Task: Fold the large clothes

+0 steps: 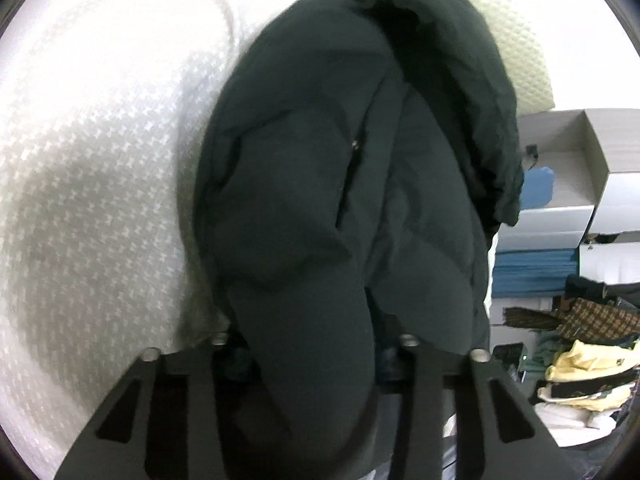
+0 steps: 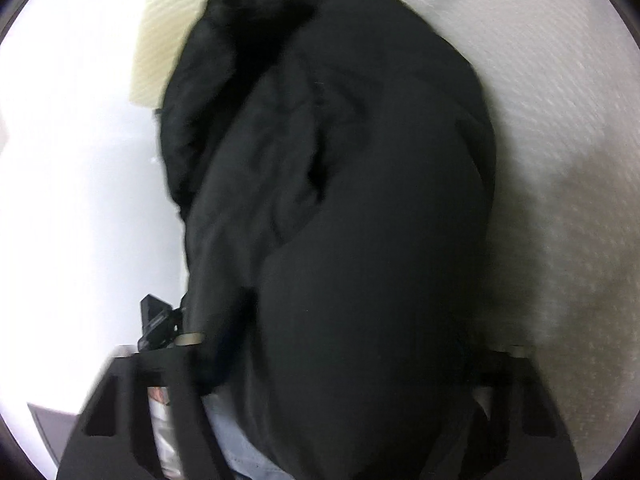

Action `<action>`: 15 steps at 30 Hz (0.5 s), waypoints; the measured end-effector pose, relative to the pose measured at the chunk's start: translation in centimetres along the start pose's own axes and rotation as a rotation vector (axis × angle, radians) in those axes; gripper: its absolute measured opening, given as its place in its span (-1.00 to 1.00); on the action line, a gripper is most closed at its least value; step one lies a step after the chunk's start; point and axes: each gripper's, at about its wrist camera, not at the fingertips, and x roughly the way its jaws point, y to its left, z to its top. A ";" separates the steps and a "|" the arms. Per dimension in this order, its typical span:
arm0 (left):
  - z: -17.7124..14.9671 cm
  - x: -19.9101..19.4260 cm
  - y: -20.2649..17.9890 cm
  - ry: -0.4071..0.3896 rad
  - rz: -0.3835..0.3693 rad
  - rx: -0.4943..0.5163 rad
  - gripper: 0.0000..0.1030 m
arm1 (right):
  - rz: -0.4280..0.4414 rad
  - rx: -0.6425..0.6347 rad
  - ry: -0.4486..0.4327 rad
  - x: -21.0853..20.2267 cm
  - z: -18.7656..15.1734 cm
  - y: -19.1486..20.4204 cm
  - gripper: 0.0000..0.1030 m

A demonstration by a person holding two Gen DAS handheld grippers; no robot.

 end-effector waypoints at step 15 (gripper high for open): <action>-2.9 -10.5 -5.0 -0.094 -0.085 0.127 -0.92 | 0.047 -0.303 -0.235 -9.6 -3.8 8.7 -0.87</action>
